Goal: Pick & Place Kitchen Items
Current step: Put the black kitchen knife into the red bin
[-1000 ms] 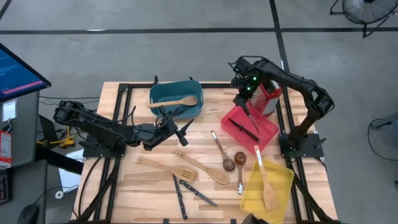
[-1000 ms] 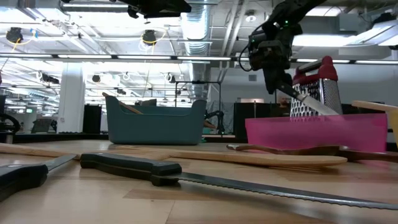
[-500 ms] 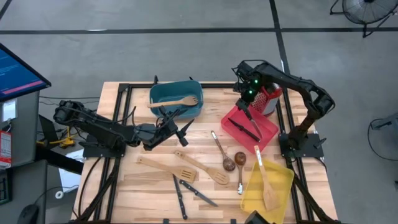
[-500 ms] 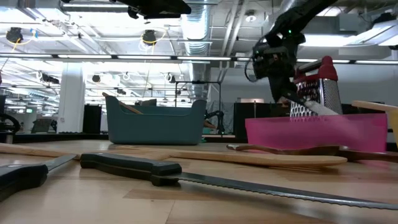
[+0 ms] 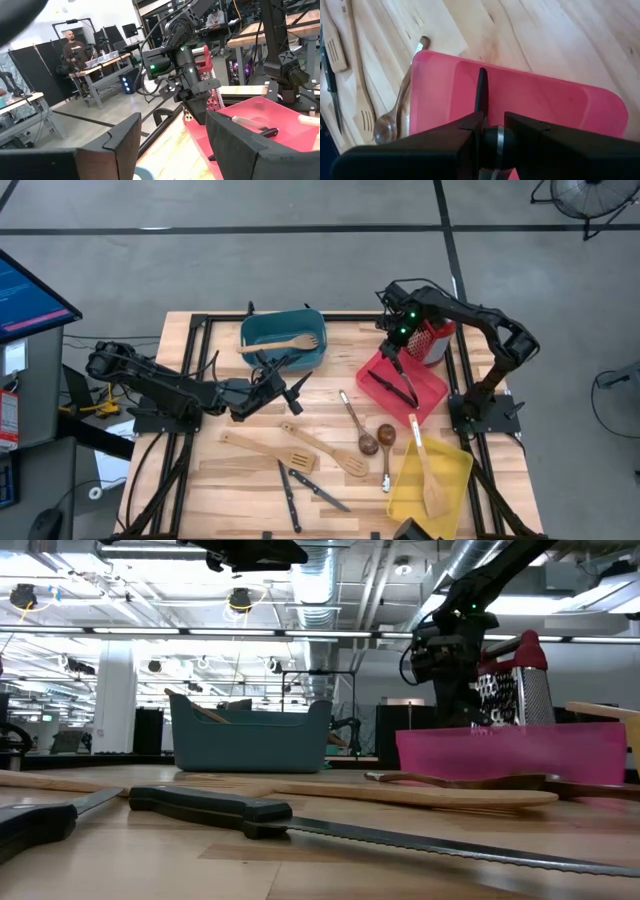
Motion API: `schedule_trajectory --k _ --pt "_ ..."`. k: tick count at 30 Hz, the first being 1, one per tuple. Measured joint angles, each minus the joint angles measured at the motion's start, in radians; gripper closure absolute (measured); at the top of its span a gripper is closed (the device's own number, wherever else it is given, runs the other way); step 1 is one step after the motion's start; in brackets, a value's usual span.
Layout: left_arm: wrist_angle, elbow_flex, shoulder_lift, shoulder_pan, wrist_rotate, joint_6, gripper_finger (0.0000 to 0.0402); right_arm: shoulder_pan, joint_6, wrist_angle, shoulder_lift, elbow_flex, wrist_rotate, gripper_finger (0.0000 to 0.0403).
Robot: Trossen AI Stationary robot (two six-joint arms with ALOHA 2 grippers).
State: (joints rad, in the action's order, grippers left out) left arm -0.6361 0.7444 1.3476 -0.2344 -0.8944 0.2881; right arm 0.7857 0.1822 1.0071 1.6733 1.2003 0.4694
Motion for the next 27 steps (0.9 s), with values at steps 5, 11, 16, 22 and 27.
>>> schedule_trajectory --k 5,11,16,22,27 --pt "0.0 0.0 0.0 0.0 0.0 0.0 0.0198 -0.018 -0.02 -0.015 0.0 0.0 -0.037 0.0329" --pt "0.001 0.0 0.0 0.0 -0.001 -0.005 0.0198 -0.044 -0.033 -0.04 0.0 0.0 -0.123 0.0302" --pt "0.001 0.0 0.0 0.0 -0.005 -0.005 0.0198 -0.059 -0.045 -0.055 0.0 0.0 -0.134 0.0306" --pt "0.001 0.0 0.0 0.0 -0.005 -0.005 0.0198 -0.068 -0.074 -0.077 0.0 0.0 -0.142 0.0299" --pt "0.002 0.0 0.0 0.0 -0.004 -0.005 0.0198 -0.072 -0.078 -0.075 0.0 0.0 -0.183 0.0268"
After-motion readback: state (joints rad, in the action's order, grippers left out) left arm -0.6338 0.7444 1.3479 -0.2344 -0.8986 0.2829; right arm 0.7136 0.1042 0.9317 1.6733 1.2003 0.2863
